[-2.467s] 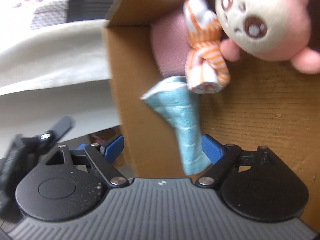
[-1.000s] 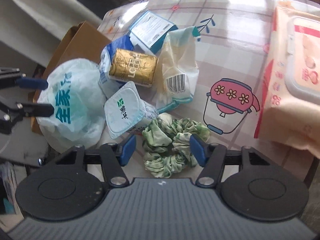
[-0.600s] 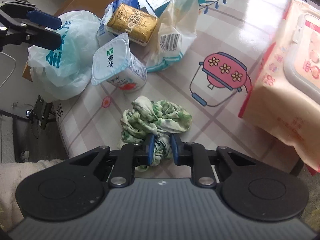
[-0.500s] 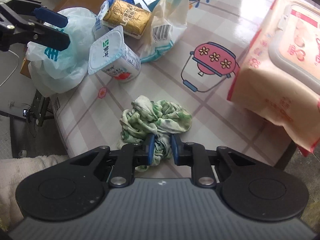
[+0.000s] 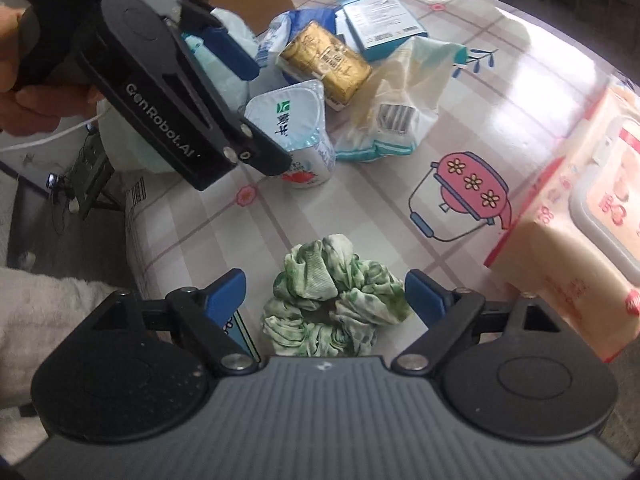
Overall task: Organize soft objects
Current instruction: 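Grasp the green floral scrunchie with the right gripper while the left gripper grasps the white yogurt cup, then lift the scrunchie and yogurt cup and carry both over the cardboard box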
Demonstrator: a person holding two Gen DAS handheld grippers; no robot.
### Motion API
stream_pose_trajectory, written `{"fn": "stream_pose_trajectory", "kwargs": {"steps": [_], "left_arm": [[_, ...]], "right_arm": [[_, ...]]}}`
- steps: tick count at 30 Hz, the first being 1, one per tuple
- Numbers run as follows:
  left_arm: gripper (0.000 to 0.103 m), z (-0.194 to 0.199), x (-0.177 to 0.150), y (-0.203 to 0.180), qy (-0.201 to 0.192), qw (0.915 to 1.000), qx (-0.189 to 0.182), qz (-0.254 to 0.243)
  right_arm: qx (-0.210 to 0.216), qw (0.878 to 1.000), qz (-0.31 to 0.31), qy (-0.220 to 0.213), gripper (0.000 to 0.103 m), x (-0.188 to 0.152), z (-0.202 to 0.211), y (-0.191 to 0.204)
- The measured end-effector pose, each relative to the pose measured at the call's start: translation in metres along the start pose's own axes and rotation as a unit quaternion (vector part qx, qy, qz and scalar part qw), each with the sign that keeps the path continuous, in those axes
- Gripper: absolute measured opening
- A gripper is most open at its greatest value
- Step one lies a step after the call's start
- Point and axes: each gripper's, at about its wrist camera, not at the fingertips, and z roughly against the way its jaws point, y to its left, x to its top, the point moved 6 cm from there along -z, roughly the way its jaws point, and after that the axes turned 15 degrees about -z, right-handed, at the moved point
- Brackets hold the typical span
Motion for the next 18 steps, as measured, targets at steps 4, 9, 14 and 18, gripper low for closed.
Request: {"fn": "stream_pose_trajectory", "kwargs": {"steps": [4, 9, 14, 18], "left_arm": [[0.093, -0.007, 0.001, -0.003, 0.000, 0.9996, 0.017, -0.023], [0.089, -0.016, 0.001, -0.006, 0.004, 0.9993, 0.020, -0.032], [0.075, -0.020, 0.002, -0.007, 0.000, 0.9995, 0.013, -0.028], [0.068, -0.023, 0.003, -0.008, 0.004, 0.9996, 0.011, -0.024]], "right_arm": [[-0.021, 0.997, 0.068, 0.011, 0.087, 0.000, -0.016, 0.008], [-0.030, 0.995, 0.094, 0.031, 0.088, -0.005, -0.029, 0.009], [-0.032, 0.996, 0.072, 0.033, 0.085, -0.007, -0.028, 0.004], [-0.038, 0.998, 0.044, 0.027, 0.068, -0.004, -0.023, -0.001]]}}
